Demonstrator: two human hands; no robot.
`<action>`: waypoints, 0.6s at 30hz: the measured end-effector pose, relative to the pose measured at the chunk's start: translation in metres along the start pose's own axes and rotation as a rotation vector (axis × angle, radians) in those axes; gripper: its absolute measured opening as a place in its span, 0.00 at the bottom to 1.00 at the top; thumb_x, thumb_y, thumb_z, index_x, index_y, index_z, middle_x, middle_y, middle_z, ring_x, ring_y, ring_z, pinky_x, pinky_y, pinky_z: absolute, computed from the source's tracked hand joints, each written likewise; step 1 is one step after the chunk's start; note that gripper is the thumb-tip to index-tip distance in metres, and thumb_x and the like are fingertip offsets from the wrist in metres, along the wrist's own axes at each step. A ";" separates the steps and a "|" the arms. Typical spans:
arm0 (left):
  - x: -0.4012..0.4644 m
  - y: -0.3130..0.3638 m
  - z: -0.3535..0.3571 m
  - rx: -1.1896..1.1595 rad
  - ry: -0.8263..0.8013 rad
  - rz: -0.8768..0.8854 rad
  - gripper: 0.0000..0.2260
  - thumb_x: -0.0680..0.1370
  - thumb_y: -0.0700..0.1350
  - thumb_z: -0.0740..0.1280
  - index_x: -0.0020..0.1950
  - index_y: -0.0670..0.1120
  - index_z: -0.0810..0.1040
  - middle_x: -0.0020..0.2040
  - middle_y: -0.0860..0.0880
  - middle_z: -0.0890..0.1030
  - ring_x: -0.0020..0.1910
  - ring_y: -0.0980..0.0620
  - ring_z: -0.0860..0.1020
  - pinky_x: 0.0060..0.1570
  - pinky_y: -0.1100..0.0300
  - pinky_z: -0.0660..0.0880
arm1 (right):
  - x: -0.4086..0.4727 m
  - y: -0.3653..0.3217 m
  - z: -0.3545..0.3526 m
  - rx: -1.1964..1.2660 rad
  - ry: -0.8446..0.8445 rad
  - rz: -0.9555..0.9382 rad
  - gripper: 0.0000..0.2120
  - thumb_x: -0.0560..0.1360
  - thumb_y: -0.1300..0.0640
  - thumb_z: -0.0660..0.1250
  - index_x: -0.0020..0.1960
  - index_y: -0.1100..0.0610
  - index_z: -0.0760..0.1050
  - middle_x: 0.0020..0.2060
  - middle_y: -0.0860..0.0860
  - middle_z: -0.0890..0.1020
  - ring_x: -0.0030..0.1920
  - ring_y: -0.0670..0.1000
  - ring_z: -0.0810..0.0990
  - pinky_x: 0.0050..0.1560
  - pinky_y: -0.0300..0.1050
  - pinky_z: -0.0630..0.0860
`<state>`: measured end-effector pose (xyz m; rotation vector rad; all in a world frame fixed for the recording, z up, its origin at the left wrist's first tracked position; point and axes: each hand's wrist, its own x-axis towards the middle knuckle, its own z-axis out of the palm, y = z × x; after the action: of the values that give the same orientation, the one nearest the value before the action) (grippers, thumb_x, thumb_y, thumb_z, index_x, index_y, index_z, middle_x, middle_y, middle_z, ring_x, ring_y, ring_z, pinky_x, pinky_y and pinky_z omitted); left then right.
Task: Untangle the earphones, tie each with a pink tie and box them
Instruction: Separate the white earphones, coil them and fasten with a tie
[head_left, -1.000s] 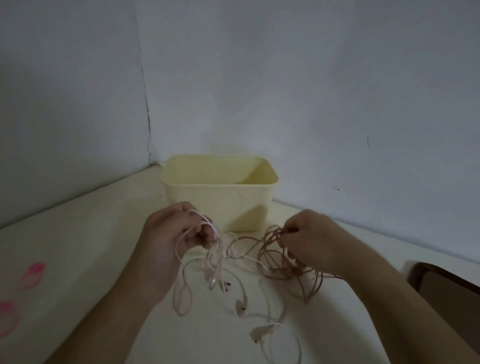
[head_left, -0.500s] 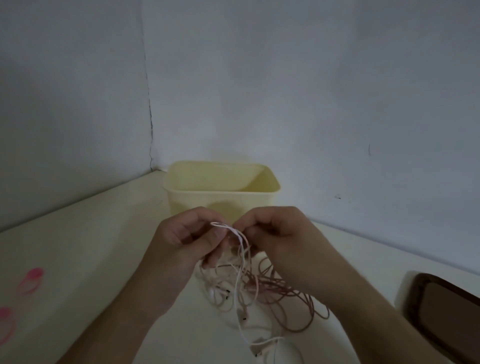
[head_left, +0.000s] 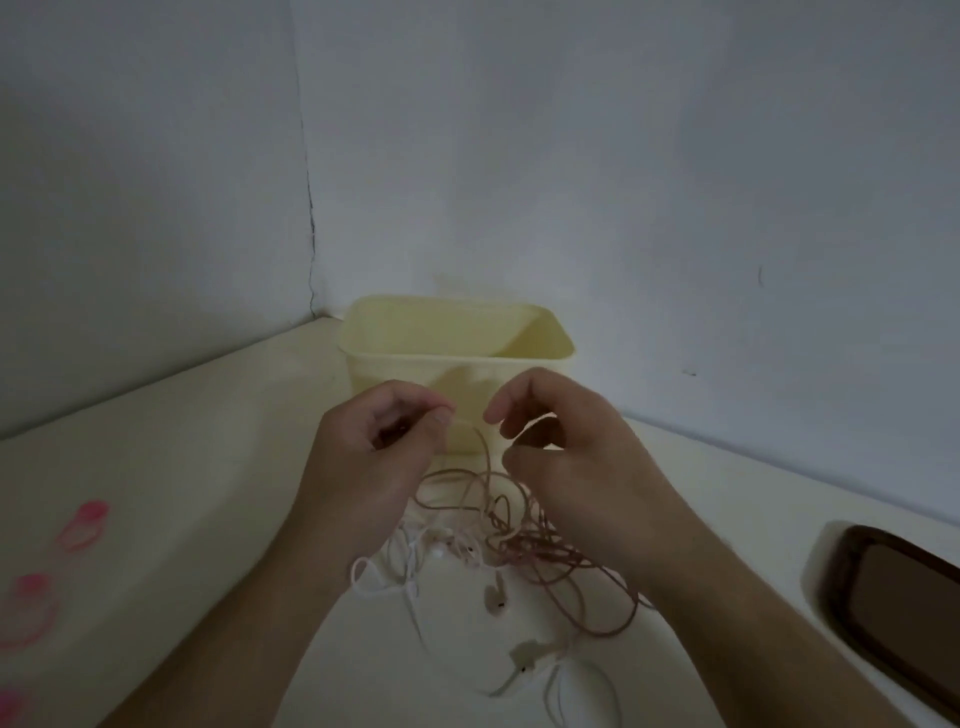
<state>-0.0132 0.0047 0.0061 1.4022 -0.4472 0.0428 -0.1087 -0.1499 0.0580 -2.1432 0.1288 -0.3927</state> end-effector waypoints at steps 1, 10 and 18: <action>0.002 -0.001 0.000 -0.008 0.013 -0.019 0.06 0.79 0.37 0.73 0.45 0.47 0.86 0.33 0.48 0.80 0.28 0.55 0.71 0.28 0.62 0.67 | -0.002 -0.004 0.001 -0.042 -0.002 -0.051 0.17 0.73 0.70 0.65 0.47 0.48 0.80 0.46 0.45 0.80 0.40 0.50 0.81 0.35 0.42 0.77; 0.005 -0.007 0.000 -0.143 0.162 -0.135 0.04 0.81 0.36 0.70 0.49 0.42 0.83 0.32 0.49 0.75 0.26 0.54 0.68 0.25 0.62 0.67 | -0.027 -0.006 0.048 -0.792 -0.363 -0.474 0.17 0.71 0.39 0.76 0.58 0.42 0.81 0.50 0.44 0.76 0.54 0.50 0.73 0.52 0.46 0.63; 0.018 -0.024 -0.019 0.160 0.354 -0.075 0.04 0.80 0.42 0.71 0.46 0.50 0.84 0.38 0.50 0.82 0.32 0.52 0.74 0.37 0.57 0.70 | 0.002 -0.007 -0.007 -0.198 0.123 -0.314 0.09 0.81 0.52 0.72 0.45 0.46 0.88 0.44 0.41 0.87 0.48 0.43 0.82 0.52 0.34 0.75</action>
<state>0.0159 0.0139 -0.0126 1.5296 -0.0979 0.2664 -0.1092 -0.1519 0.0673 -2.3402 -0.1057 -0.7204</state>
